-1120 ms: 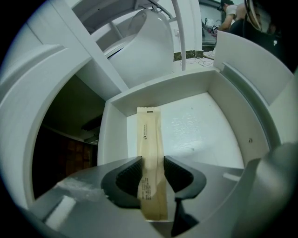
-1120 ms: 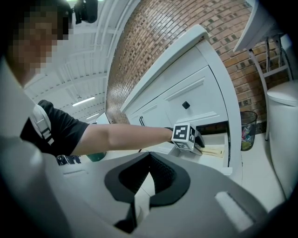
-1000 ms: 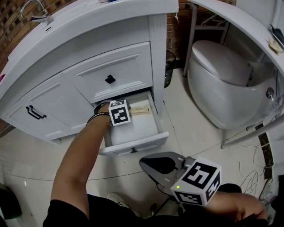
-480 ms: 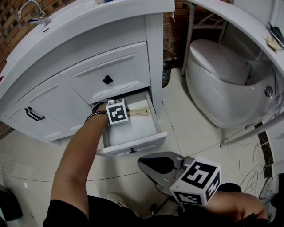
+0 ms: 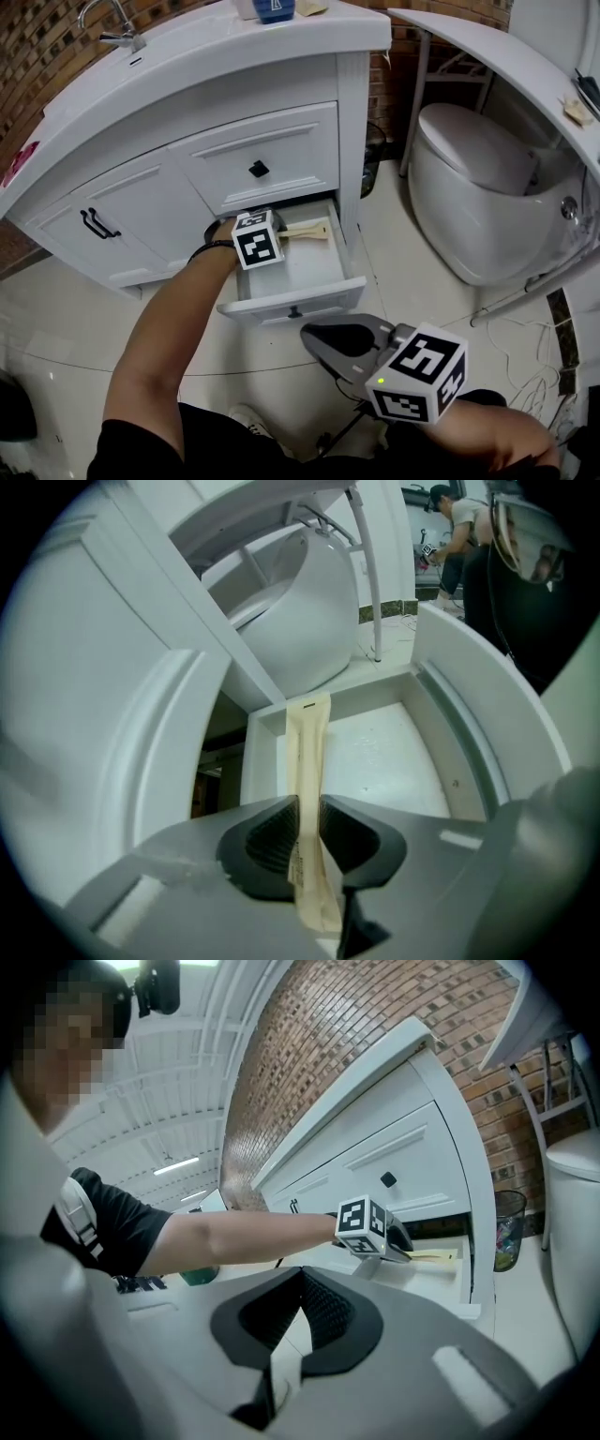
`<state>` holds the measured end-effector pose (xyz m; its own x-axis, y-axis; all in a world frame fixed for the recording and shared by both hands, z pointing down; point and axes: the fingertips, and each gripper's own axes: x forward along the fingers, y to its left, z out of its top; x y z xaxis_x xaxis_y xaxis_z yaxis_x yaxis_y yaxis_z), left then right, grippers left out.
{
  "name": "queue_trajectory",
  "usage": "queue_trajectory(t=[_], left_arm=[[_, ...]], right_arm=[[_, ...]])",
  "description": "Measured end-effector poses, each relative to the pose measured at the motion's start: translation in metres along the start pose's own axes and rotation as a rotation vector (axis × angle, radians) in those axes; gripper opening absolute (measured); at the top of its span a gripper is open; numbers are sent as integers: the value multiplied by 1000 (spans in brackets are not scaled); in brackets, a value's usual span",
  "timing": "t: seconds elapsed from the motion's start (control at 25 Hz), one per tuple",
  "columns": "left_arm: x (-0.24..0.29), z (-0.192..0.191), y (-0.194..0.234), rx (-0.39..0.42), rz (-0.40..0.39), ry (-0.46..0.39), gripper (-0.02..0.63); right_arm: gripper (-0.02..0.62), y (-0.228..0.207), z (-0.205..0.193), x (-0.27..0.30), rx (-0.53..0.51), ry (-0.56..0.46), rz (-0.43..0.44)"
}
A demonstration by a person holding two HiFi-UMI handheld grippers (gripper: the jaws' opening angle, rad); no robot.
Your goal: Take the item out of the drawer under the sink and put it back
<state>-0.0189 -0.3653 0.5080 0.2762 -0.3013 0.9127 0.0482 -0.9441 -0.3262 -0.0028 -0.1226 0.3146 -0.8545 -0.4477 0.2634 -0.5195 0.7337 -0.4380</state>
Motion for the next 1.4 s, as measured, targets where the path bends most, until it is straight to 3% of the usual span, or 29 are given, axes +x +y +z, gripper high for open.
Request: queue_trajectory(t=[0.16, 0.32, 0.52, 0.68, 0.8, 0.92, 1.12, 1.28, 1.4], left_arm=[[-32, 7, -4, 7, 64, -30, 71], [-81, 20, -10, -35, 164, -146, 71], [-150, 14, -18, -175, 300, -323, 71], [-214, 15, -38, -316, 370, -521, 71], [-249, 16, -65, -418, 372, -649, 72], [-272, 13, -91, -499, 377, -713, 72], [-295, 12, -129, -712, 302, -827, 72], [-316, 22, -157, -788, 252, -999, 72], [-319, 24, -173, -830, 208, -1064, 72]], right_arm=[[3, 11, -2, 1, -25, 1, 12], [3, 16, -2, -1, -49, -4, 13], [3, 17, 5, -6, -43, -33, 17], [3, 21, 8, -7, -53, -47, 17], [3, 20, 5, -5, -71, -39, 1], [3, 16, 5, -2, -93, -33, -26], [3, 18, 2, -1, -102, -26, -39], [3, 27, 3, -6, -118, -33, -35], [3, 27, 6, -9, -131, -47, -43]])
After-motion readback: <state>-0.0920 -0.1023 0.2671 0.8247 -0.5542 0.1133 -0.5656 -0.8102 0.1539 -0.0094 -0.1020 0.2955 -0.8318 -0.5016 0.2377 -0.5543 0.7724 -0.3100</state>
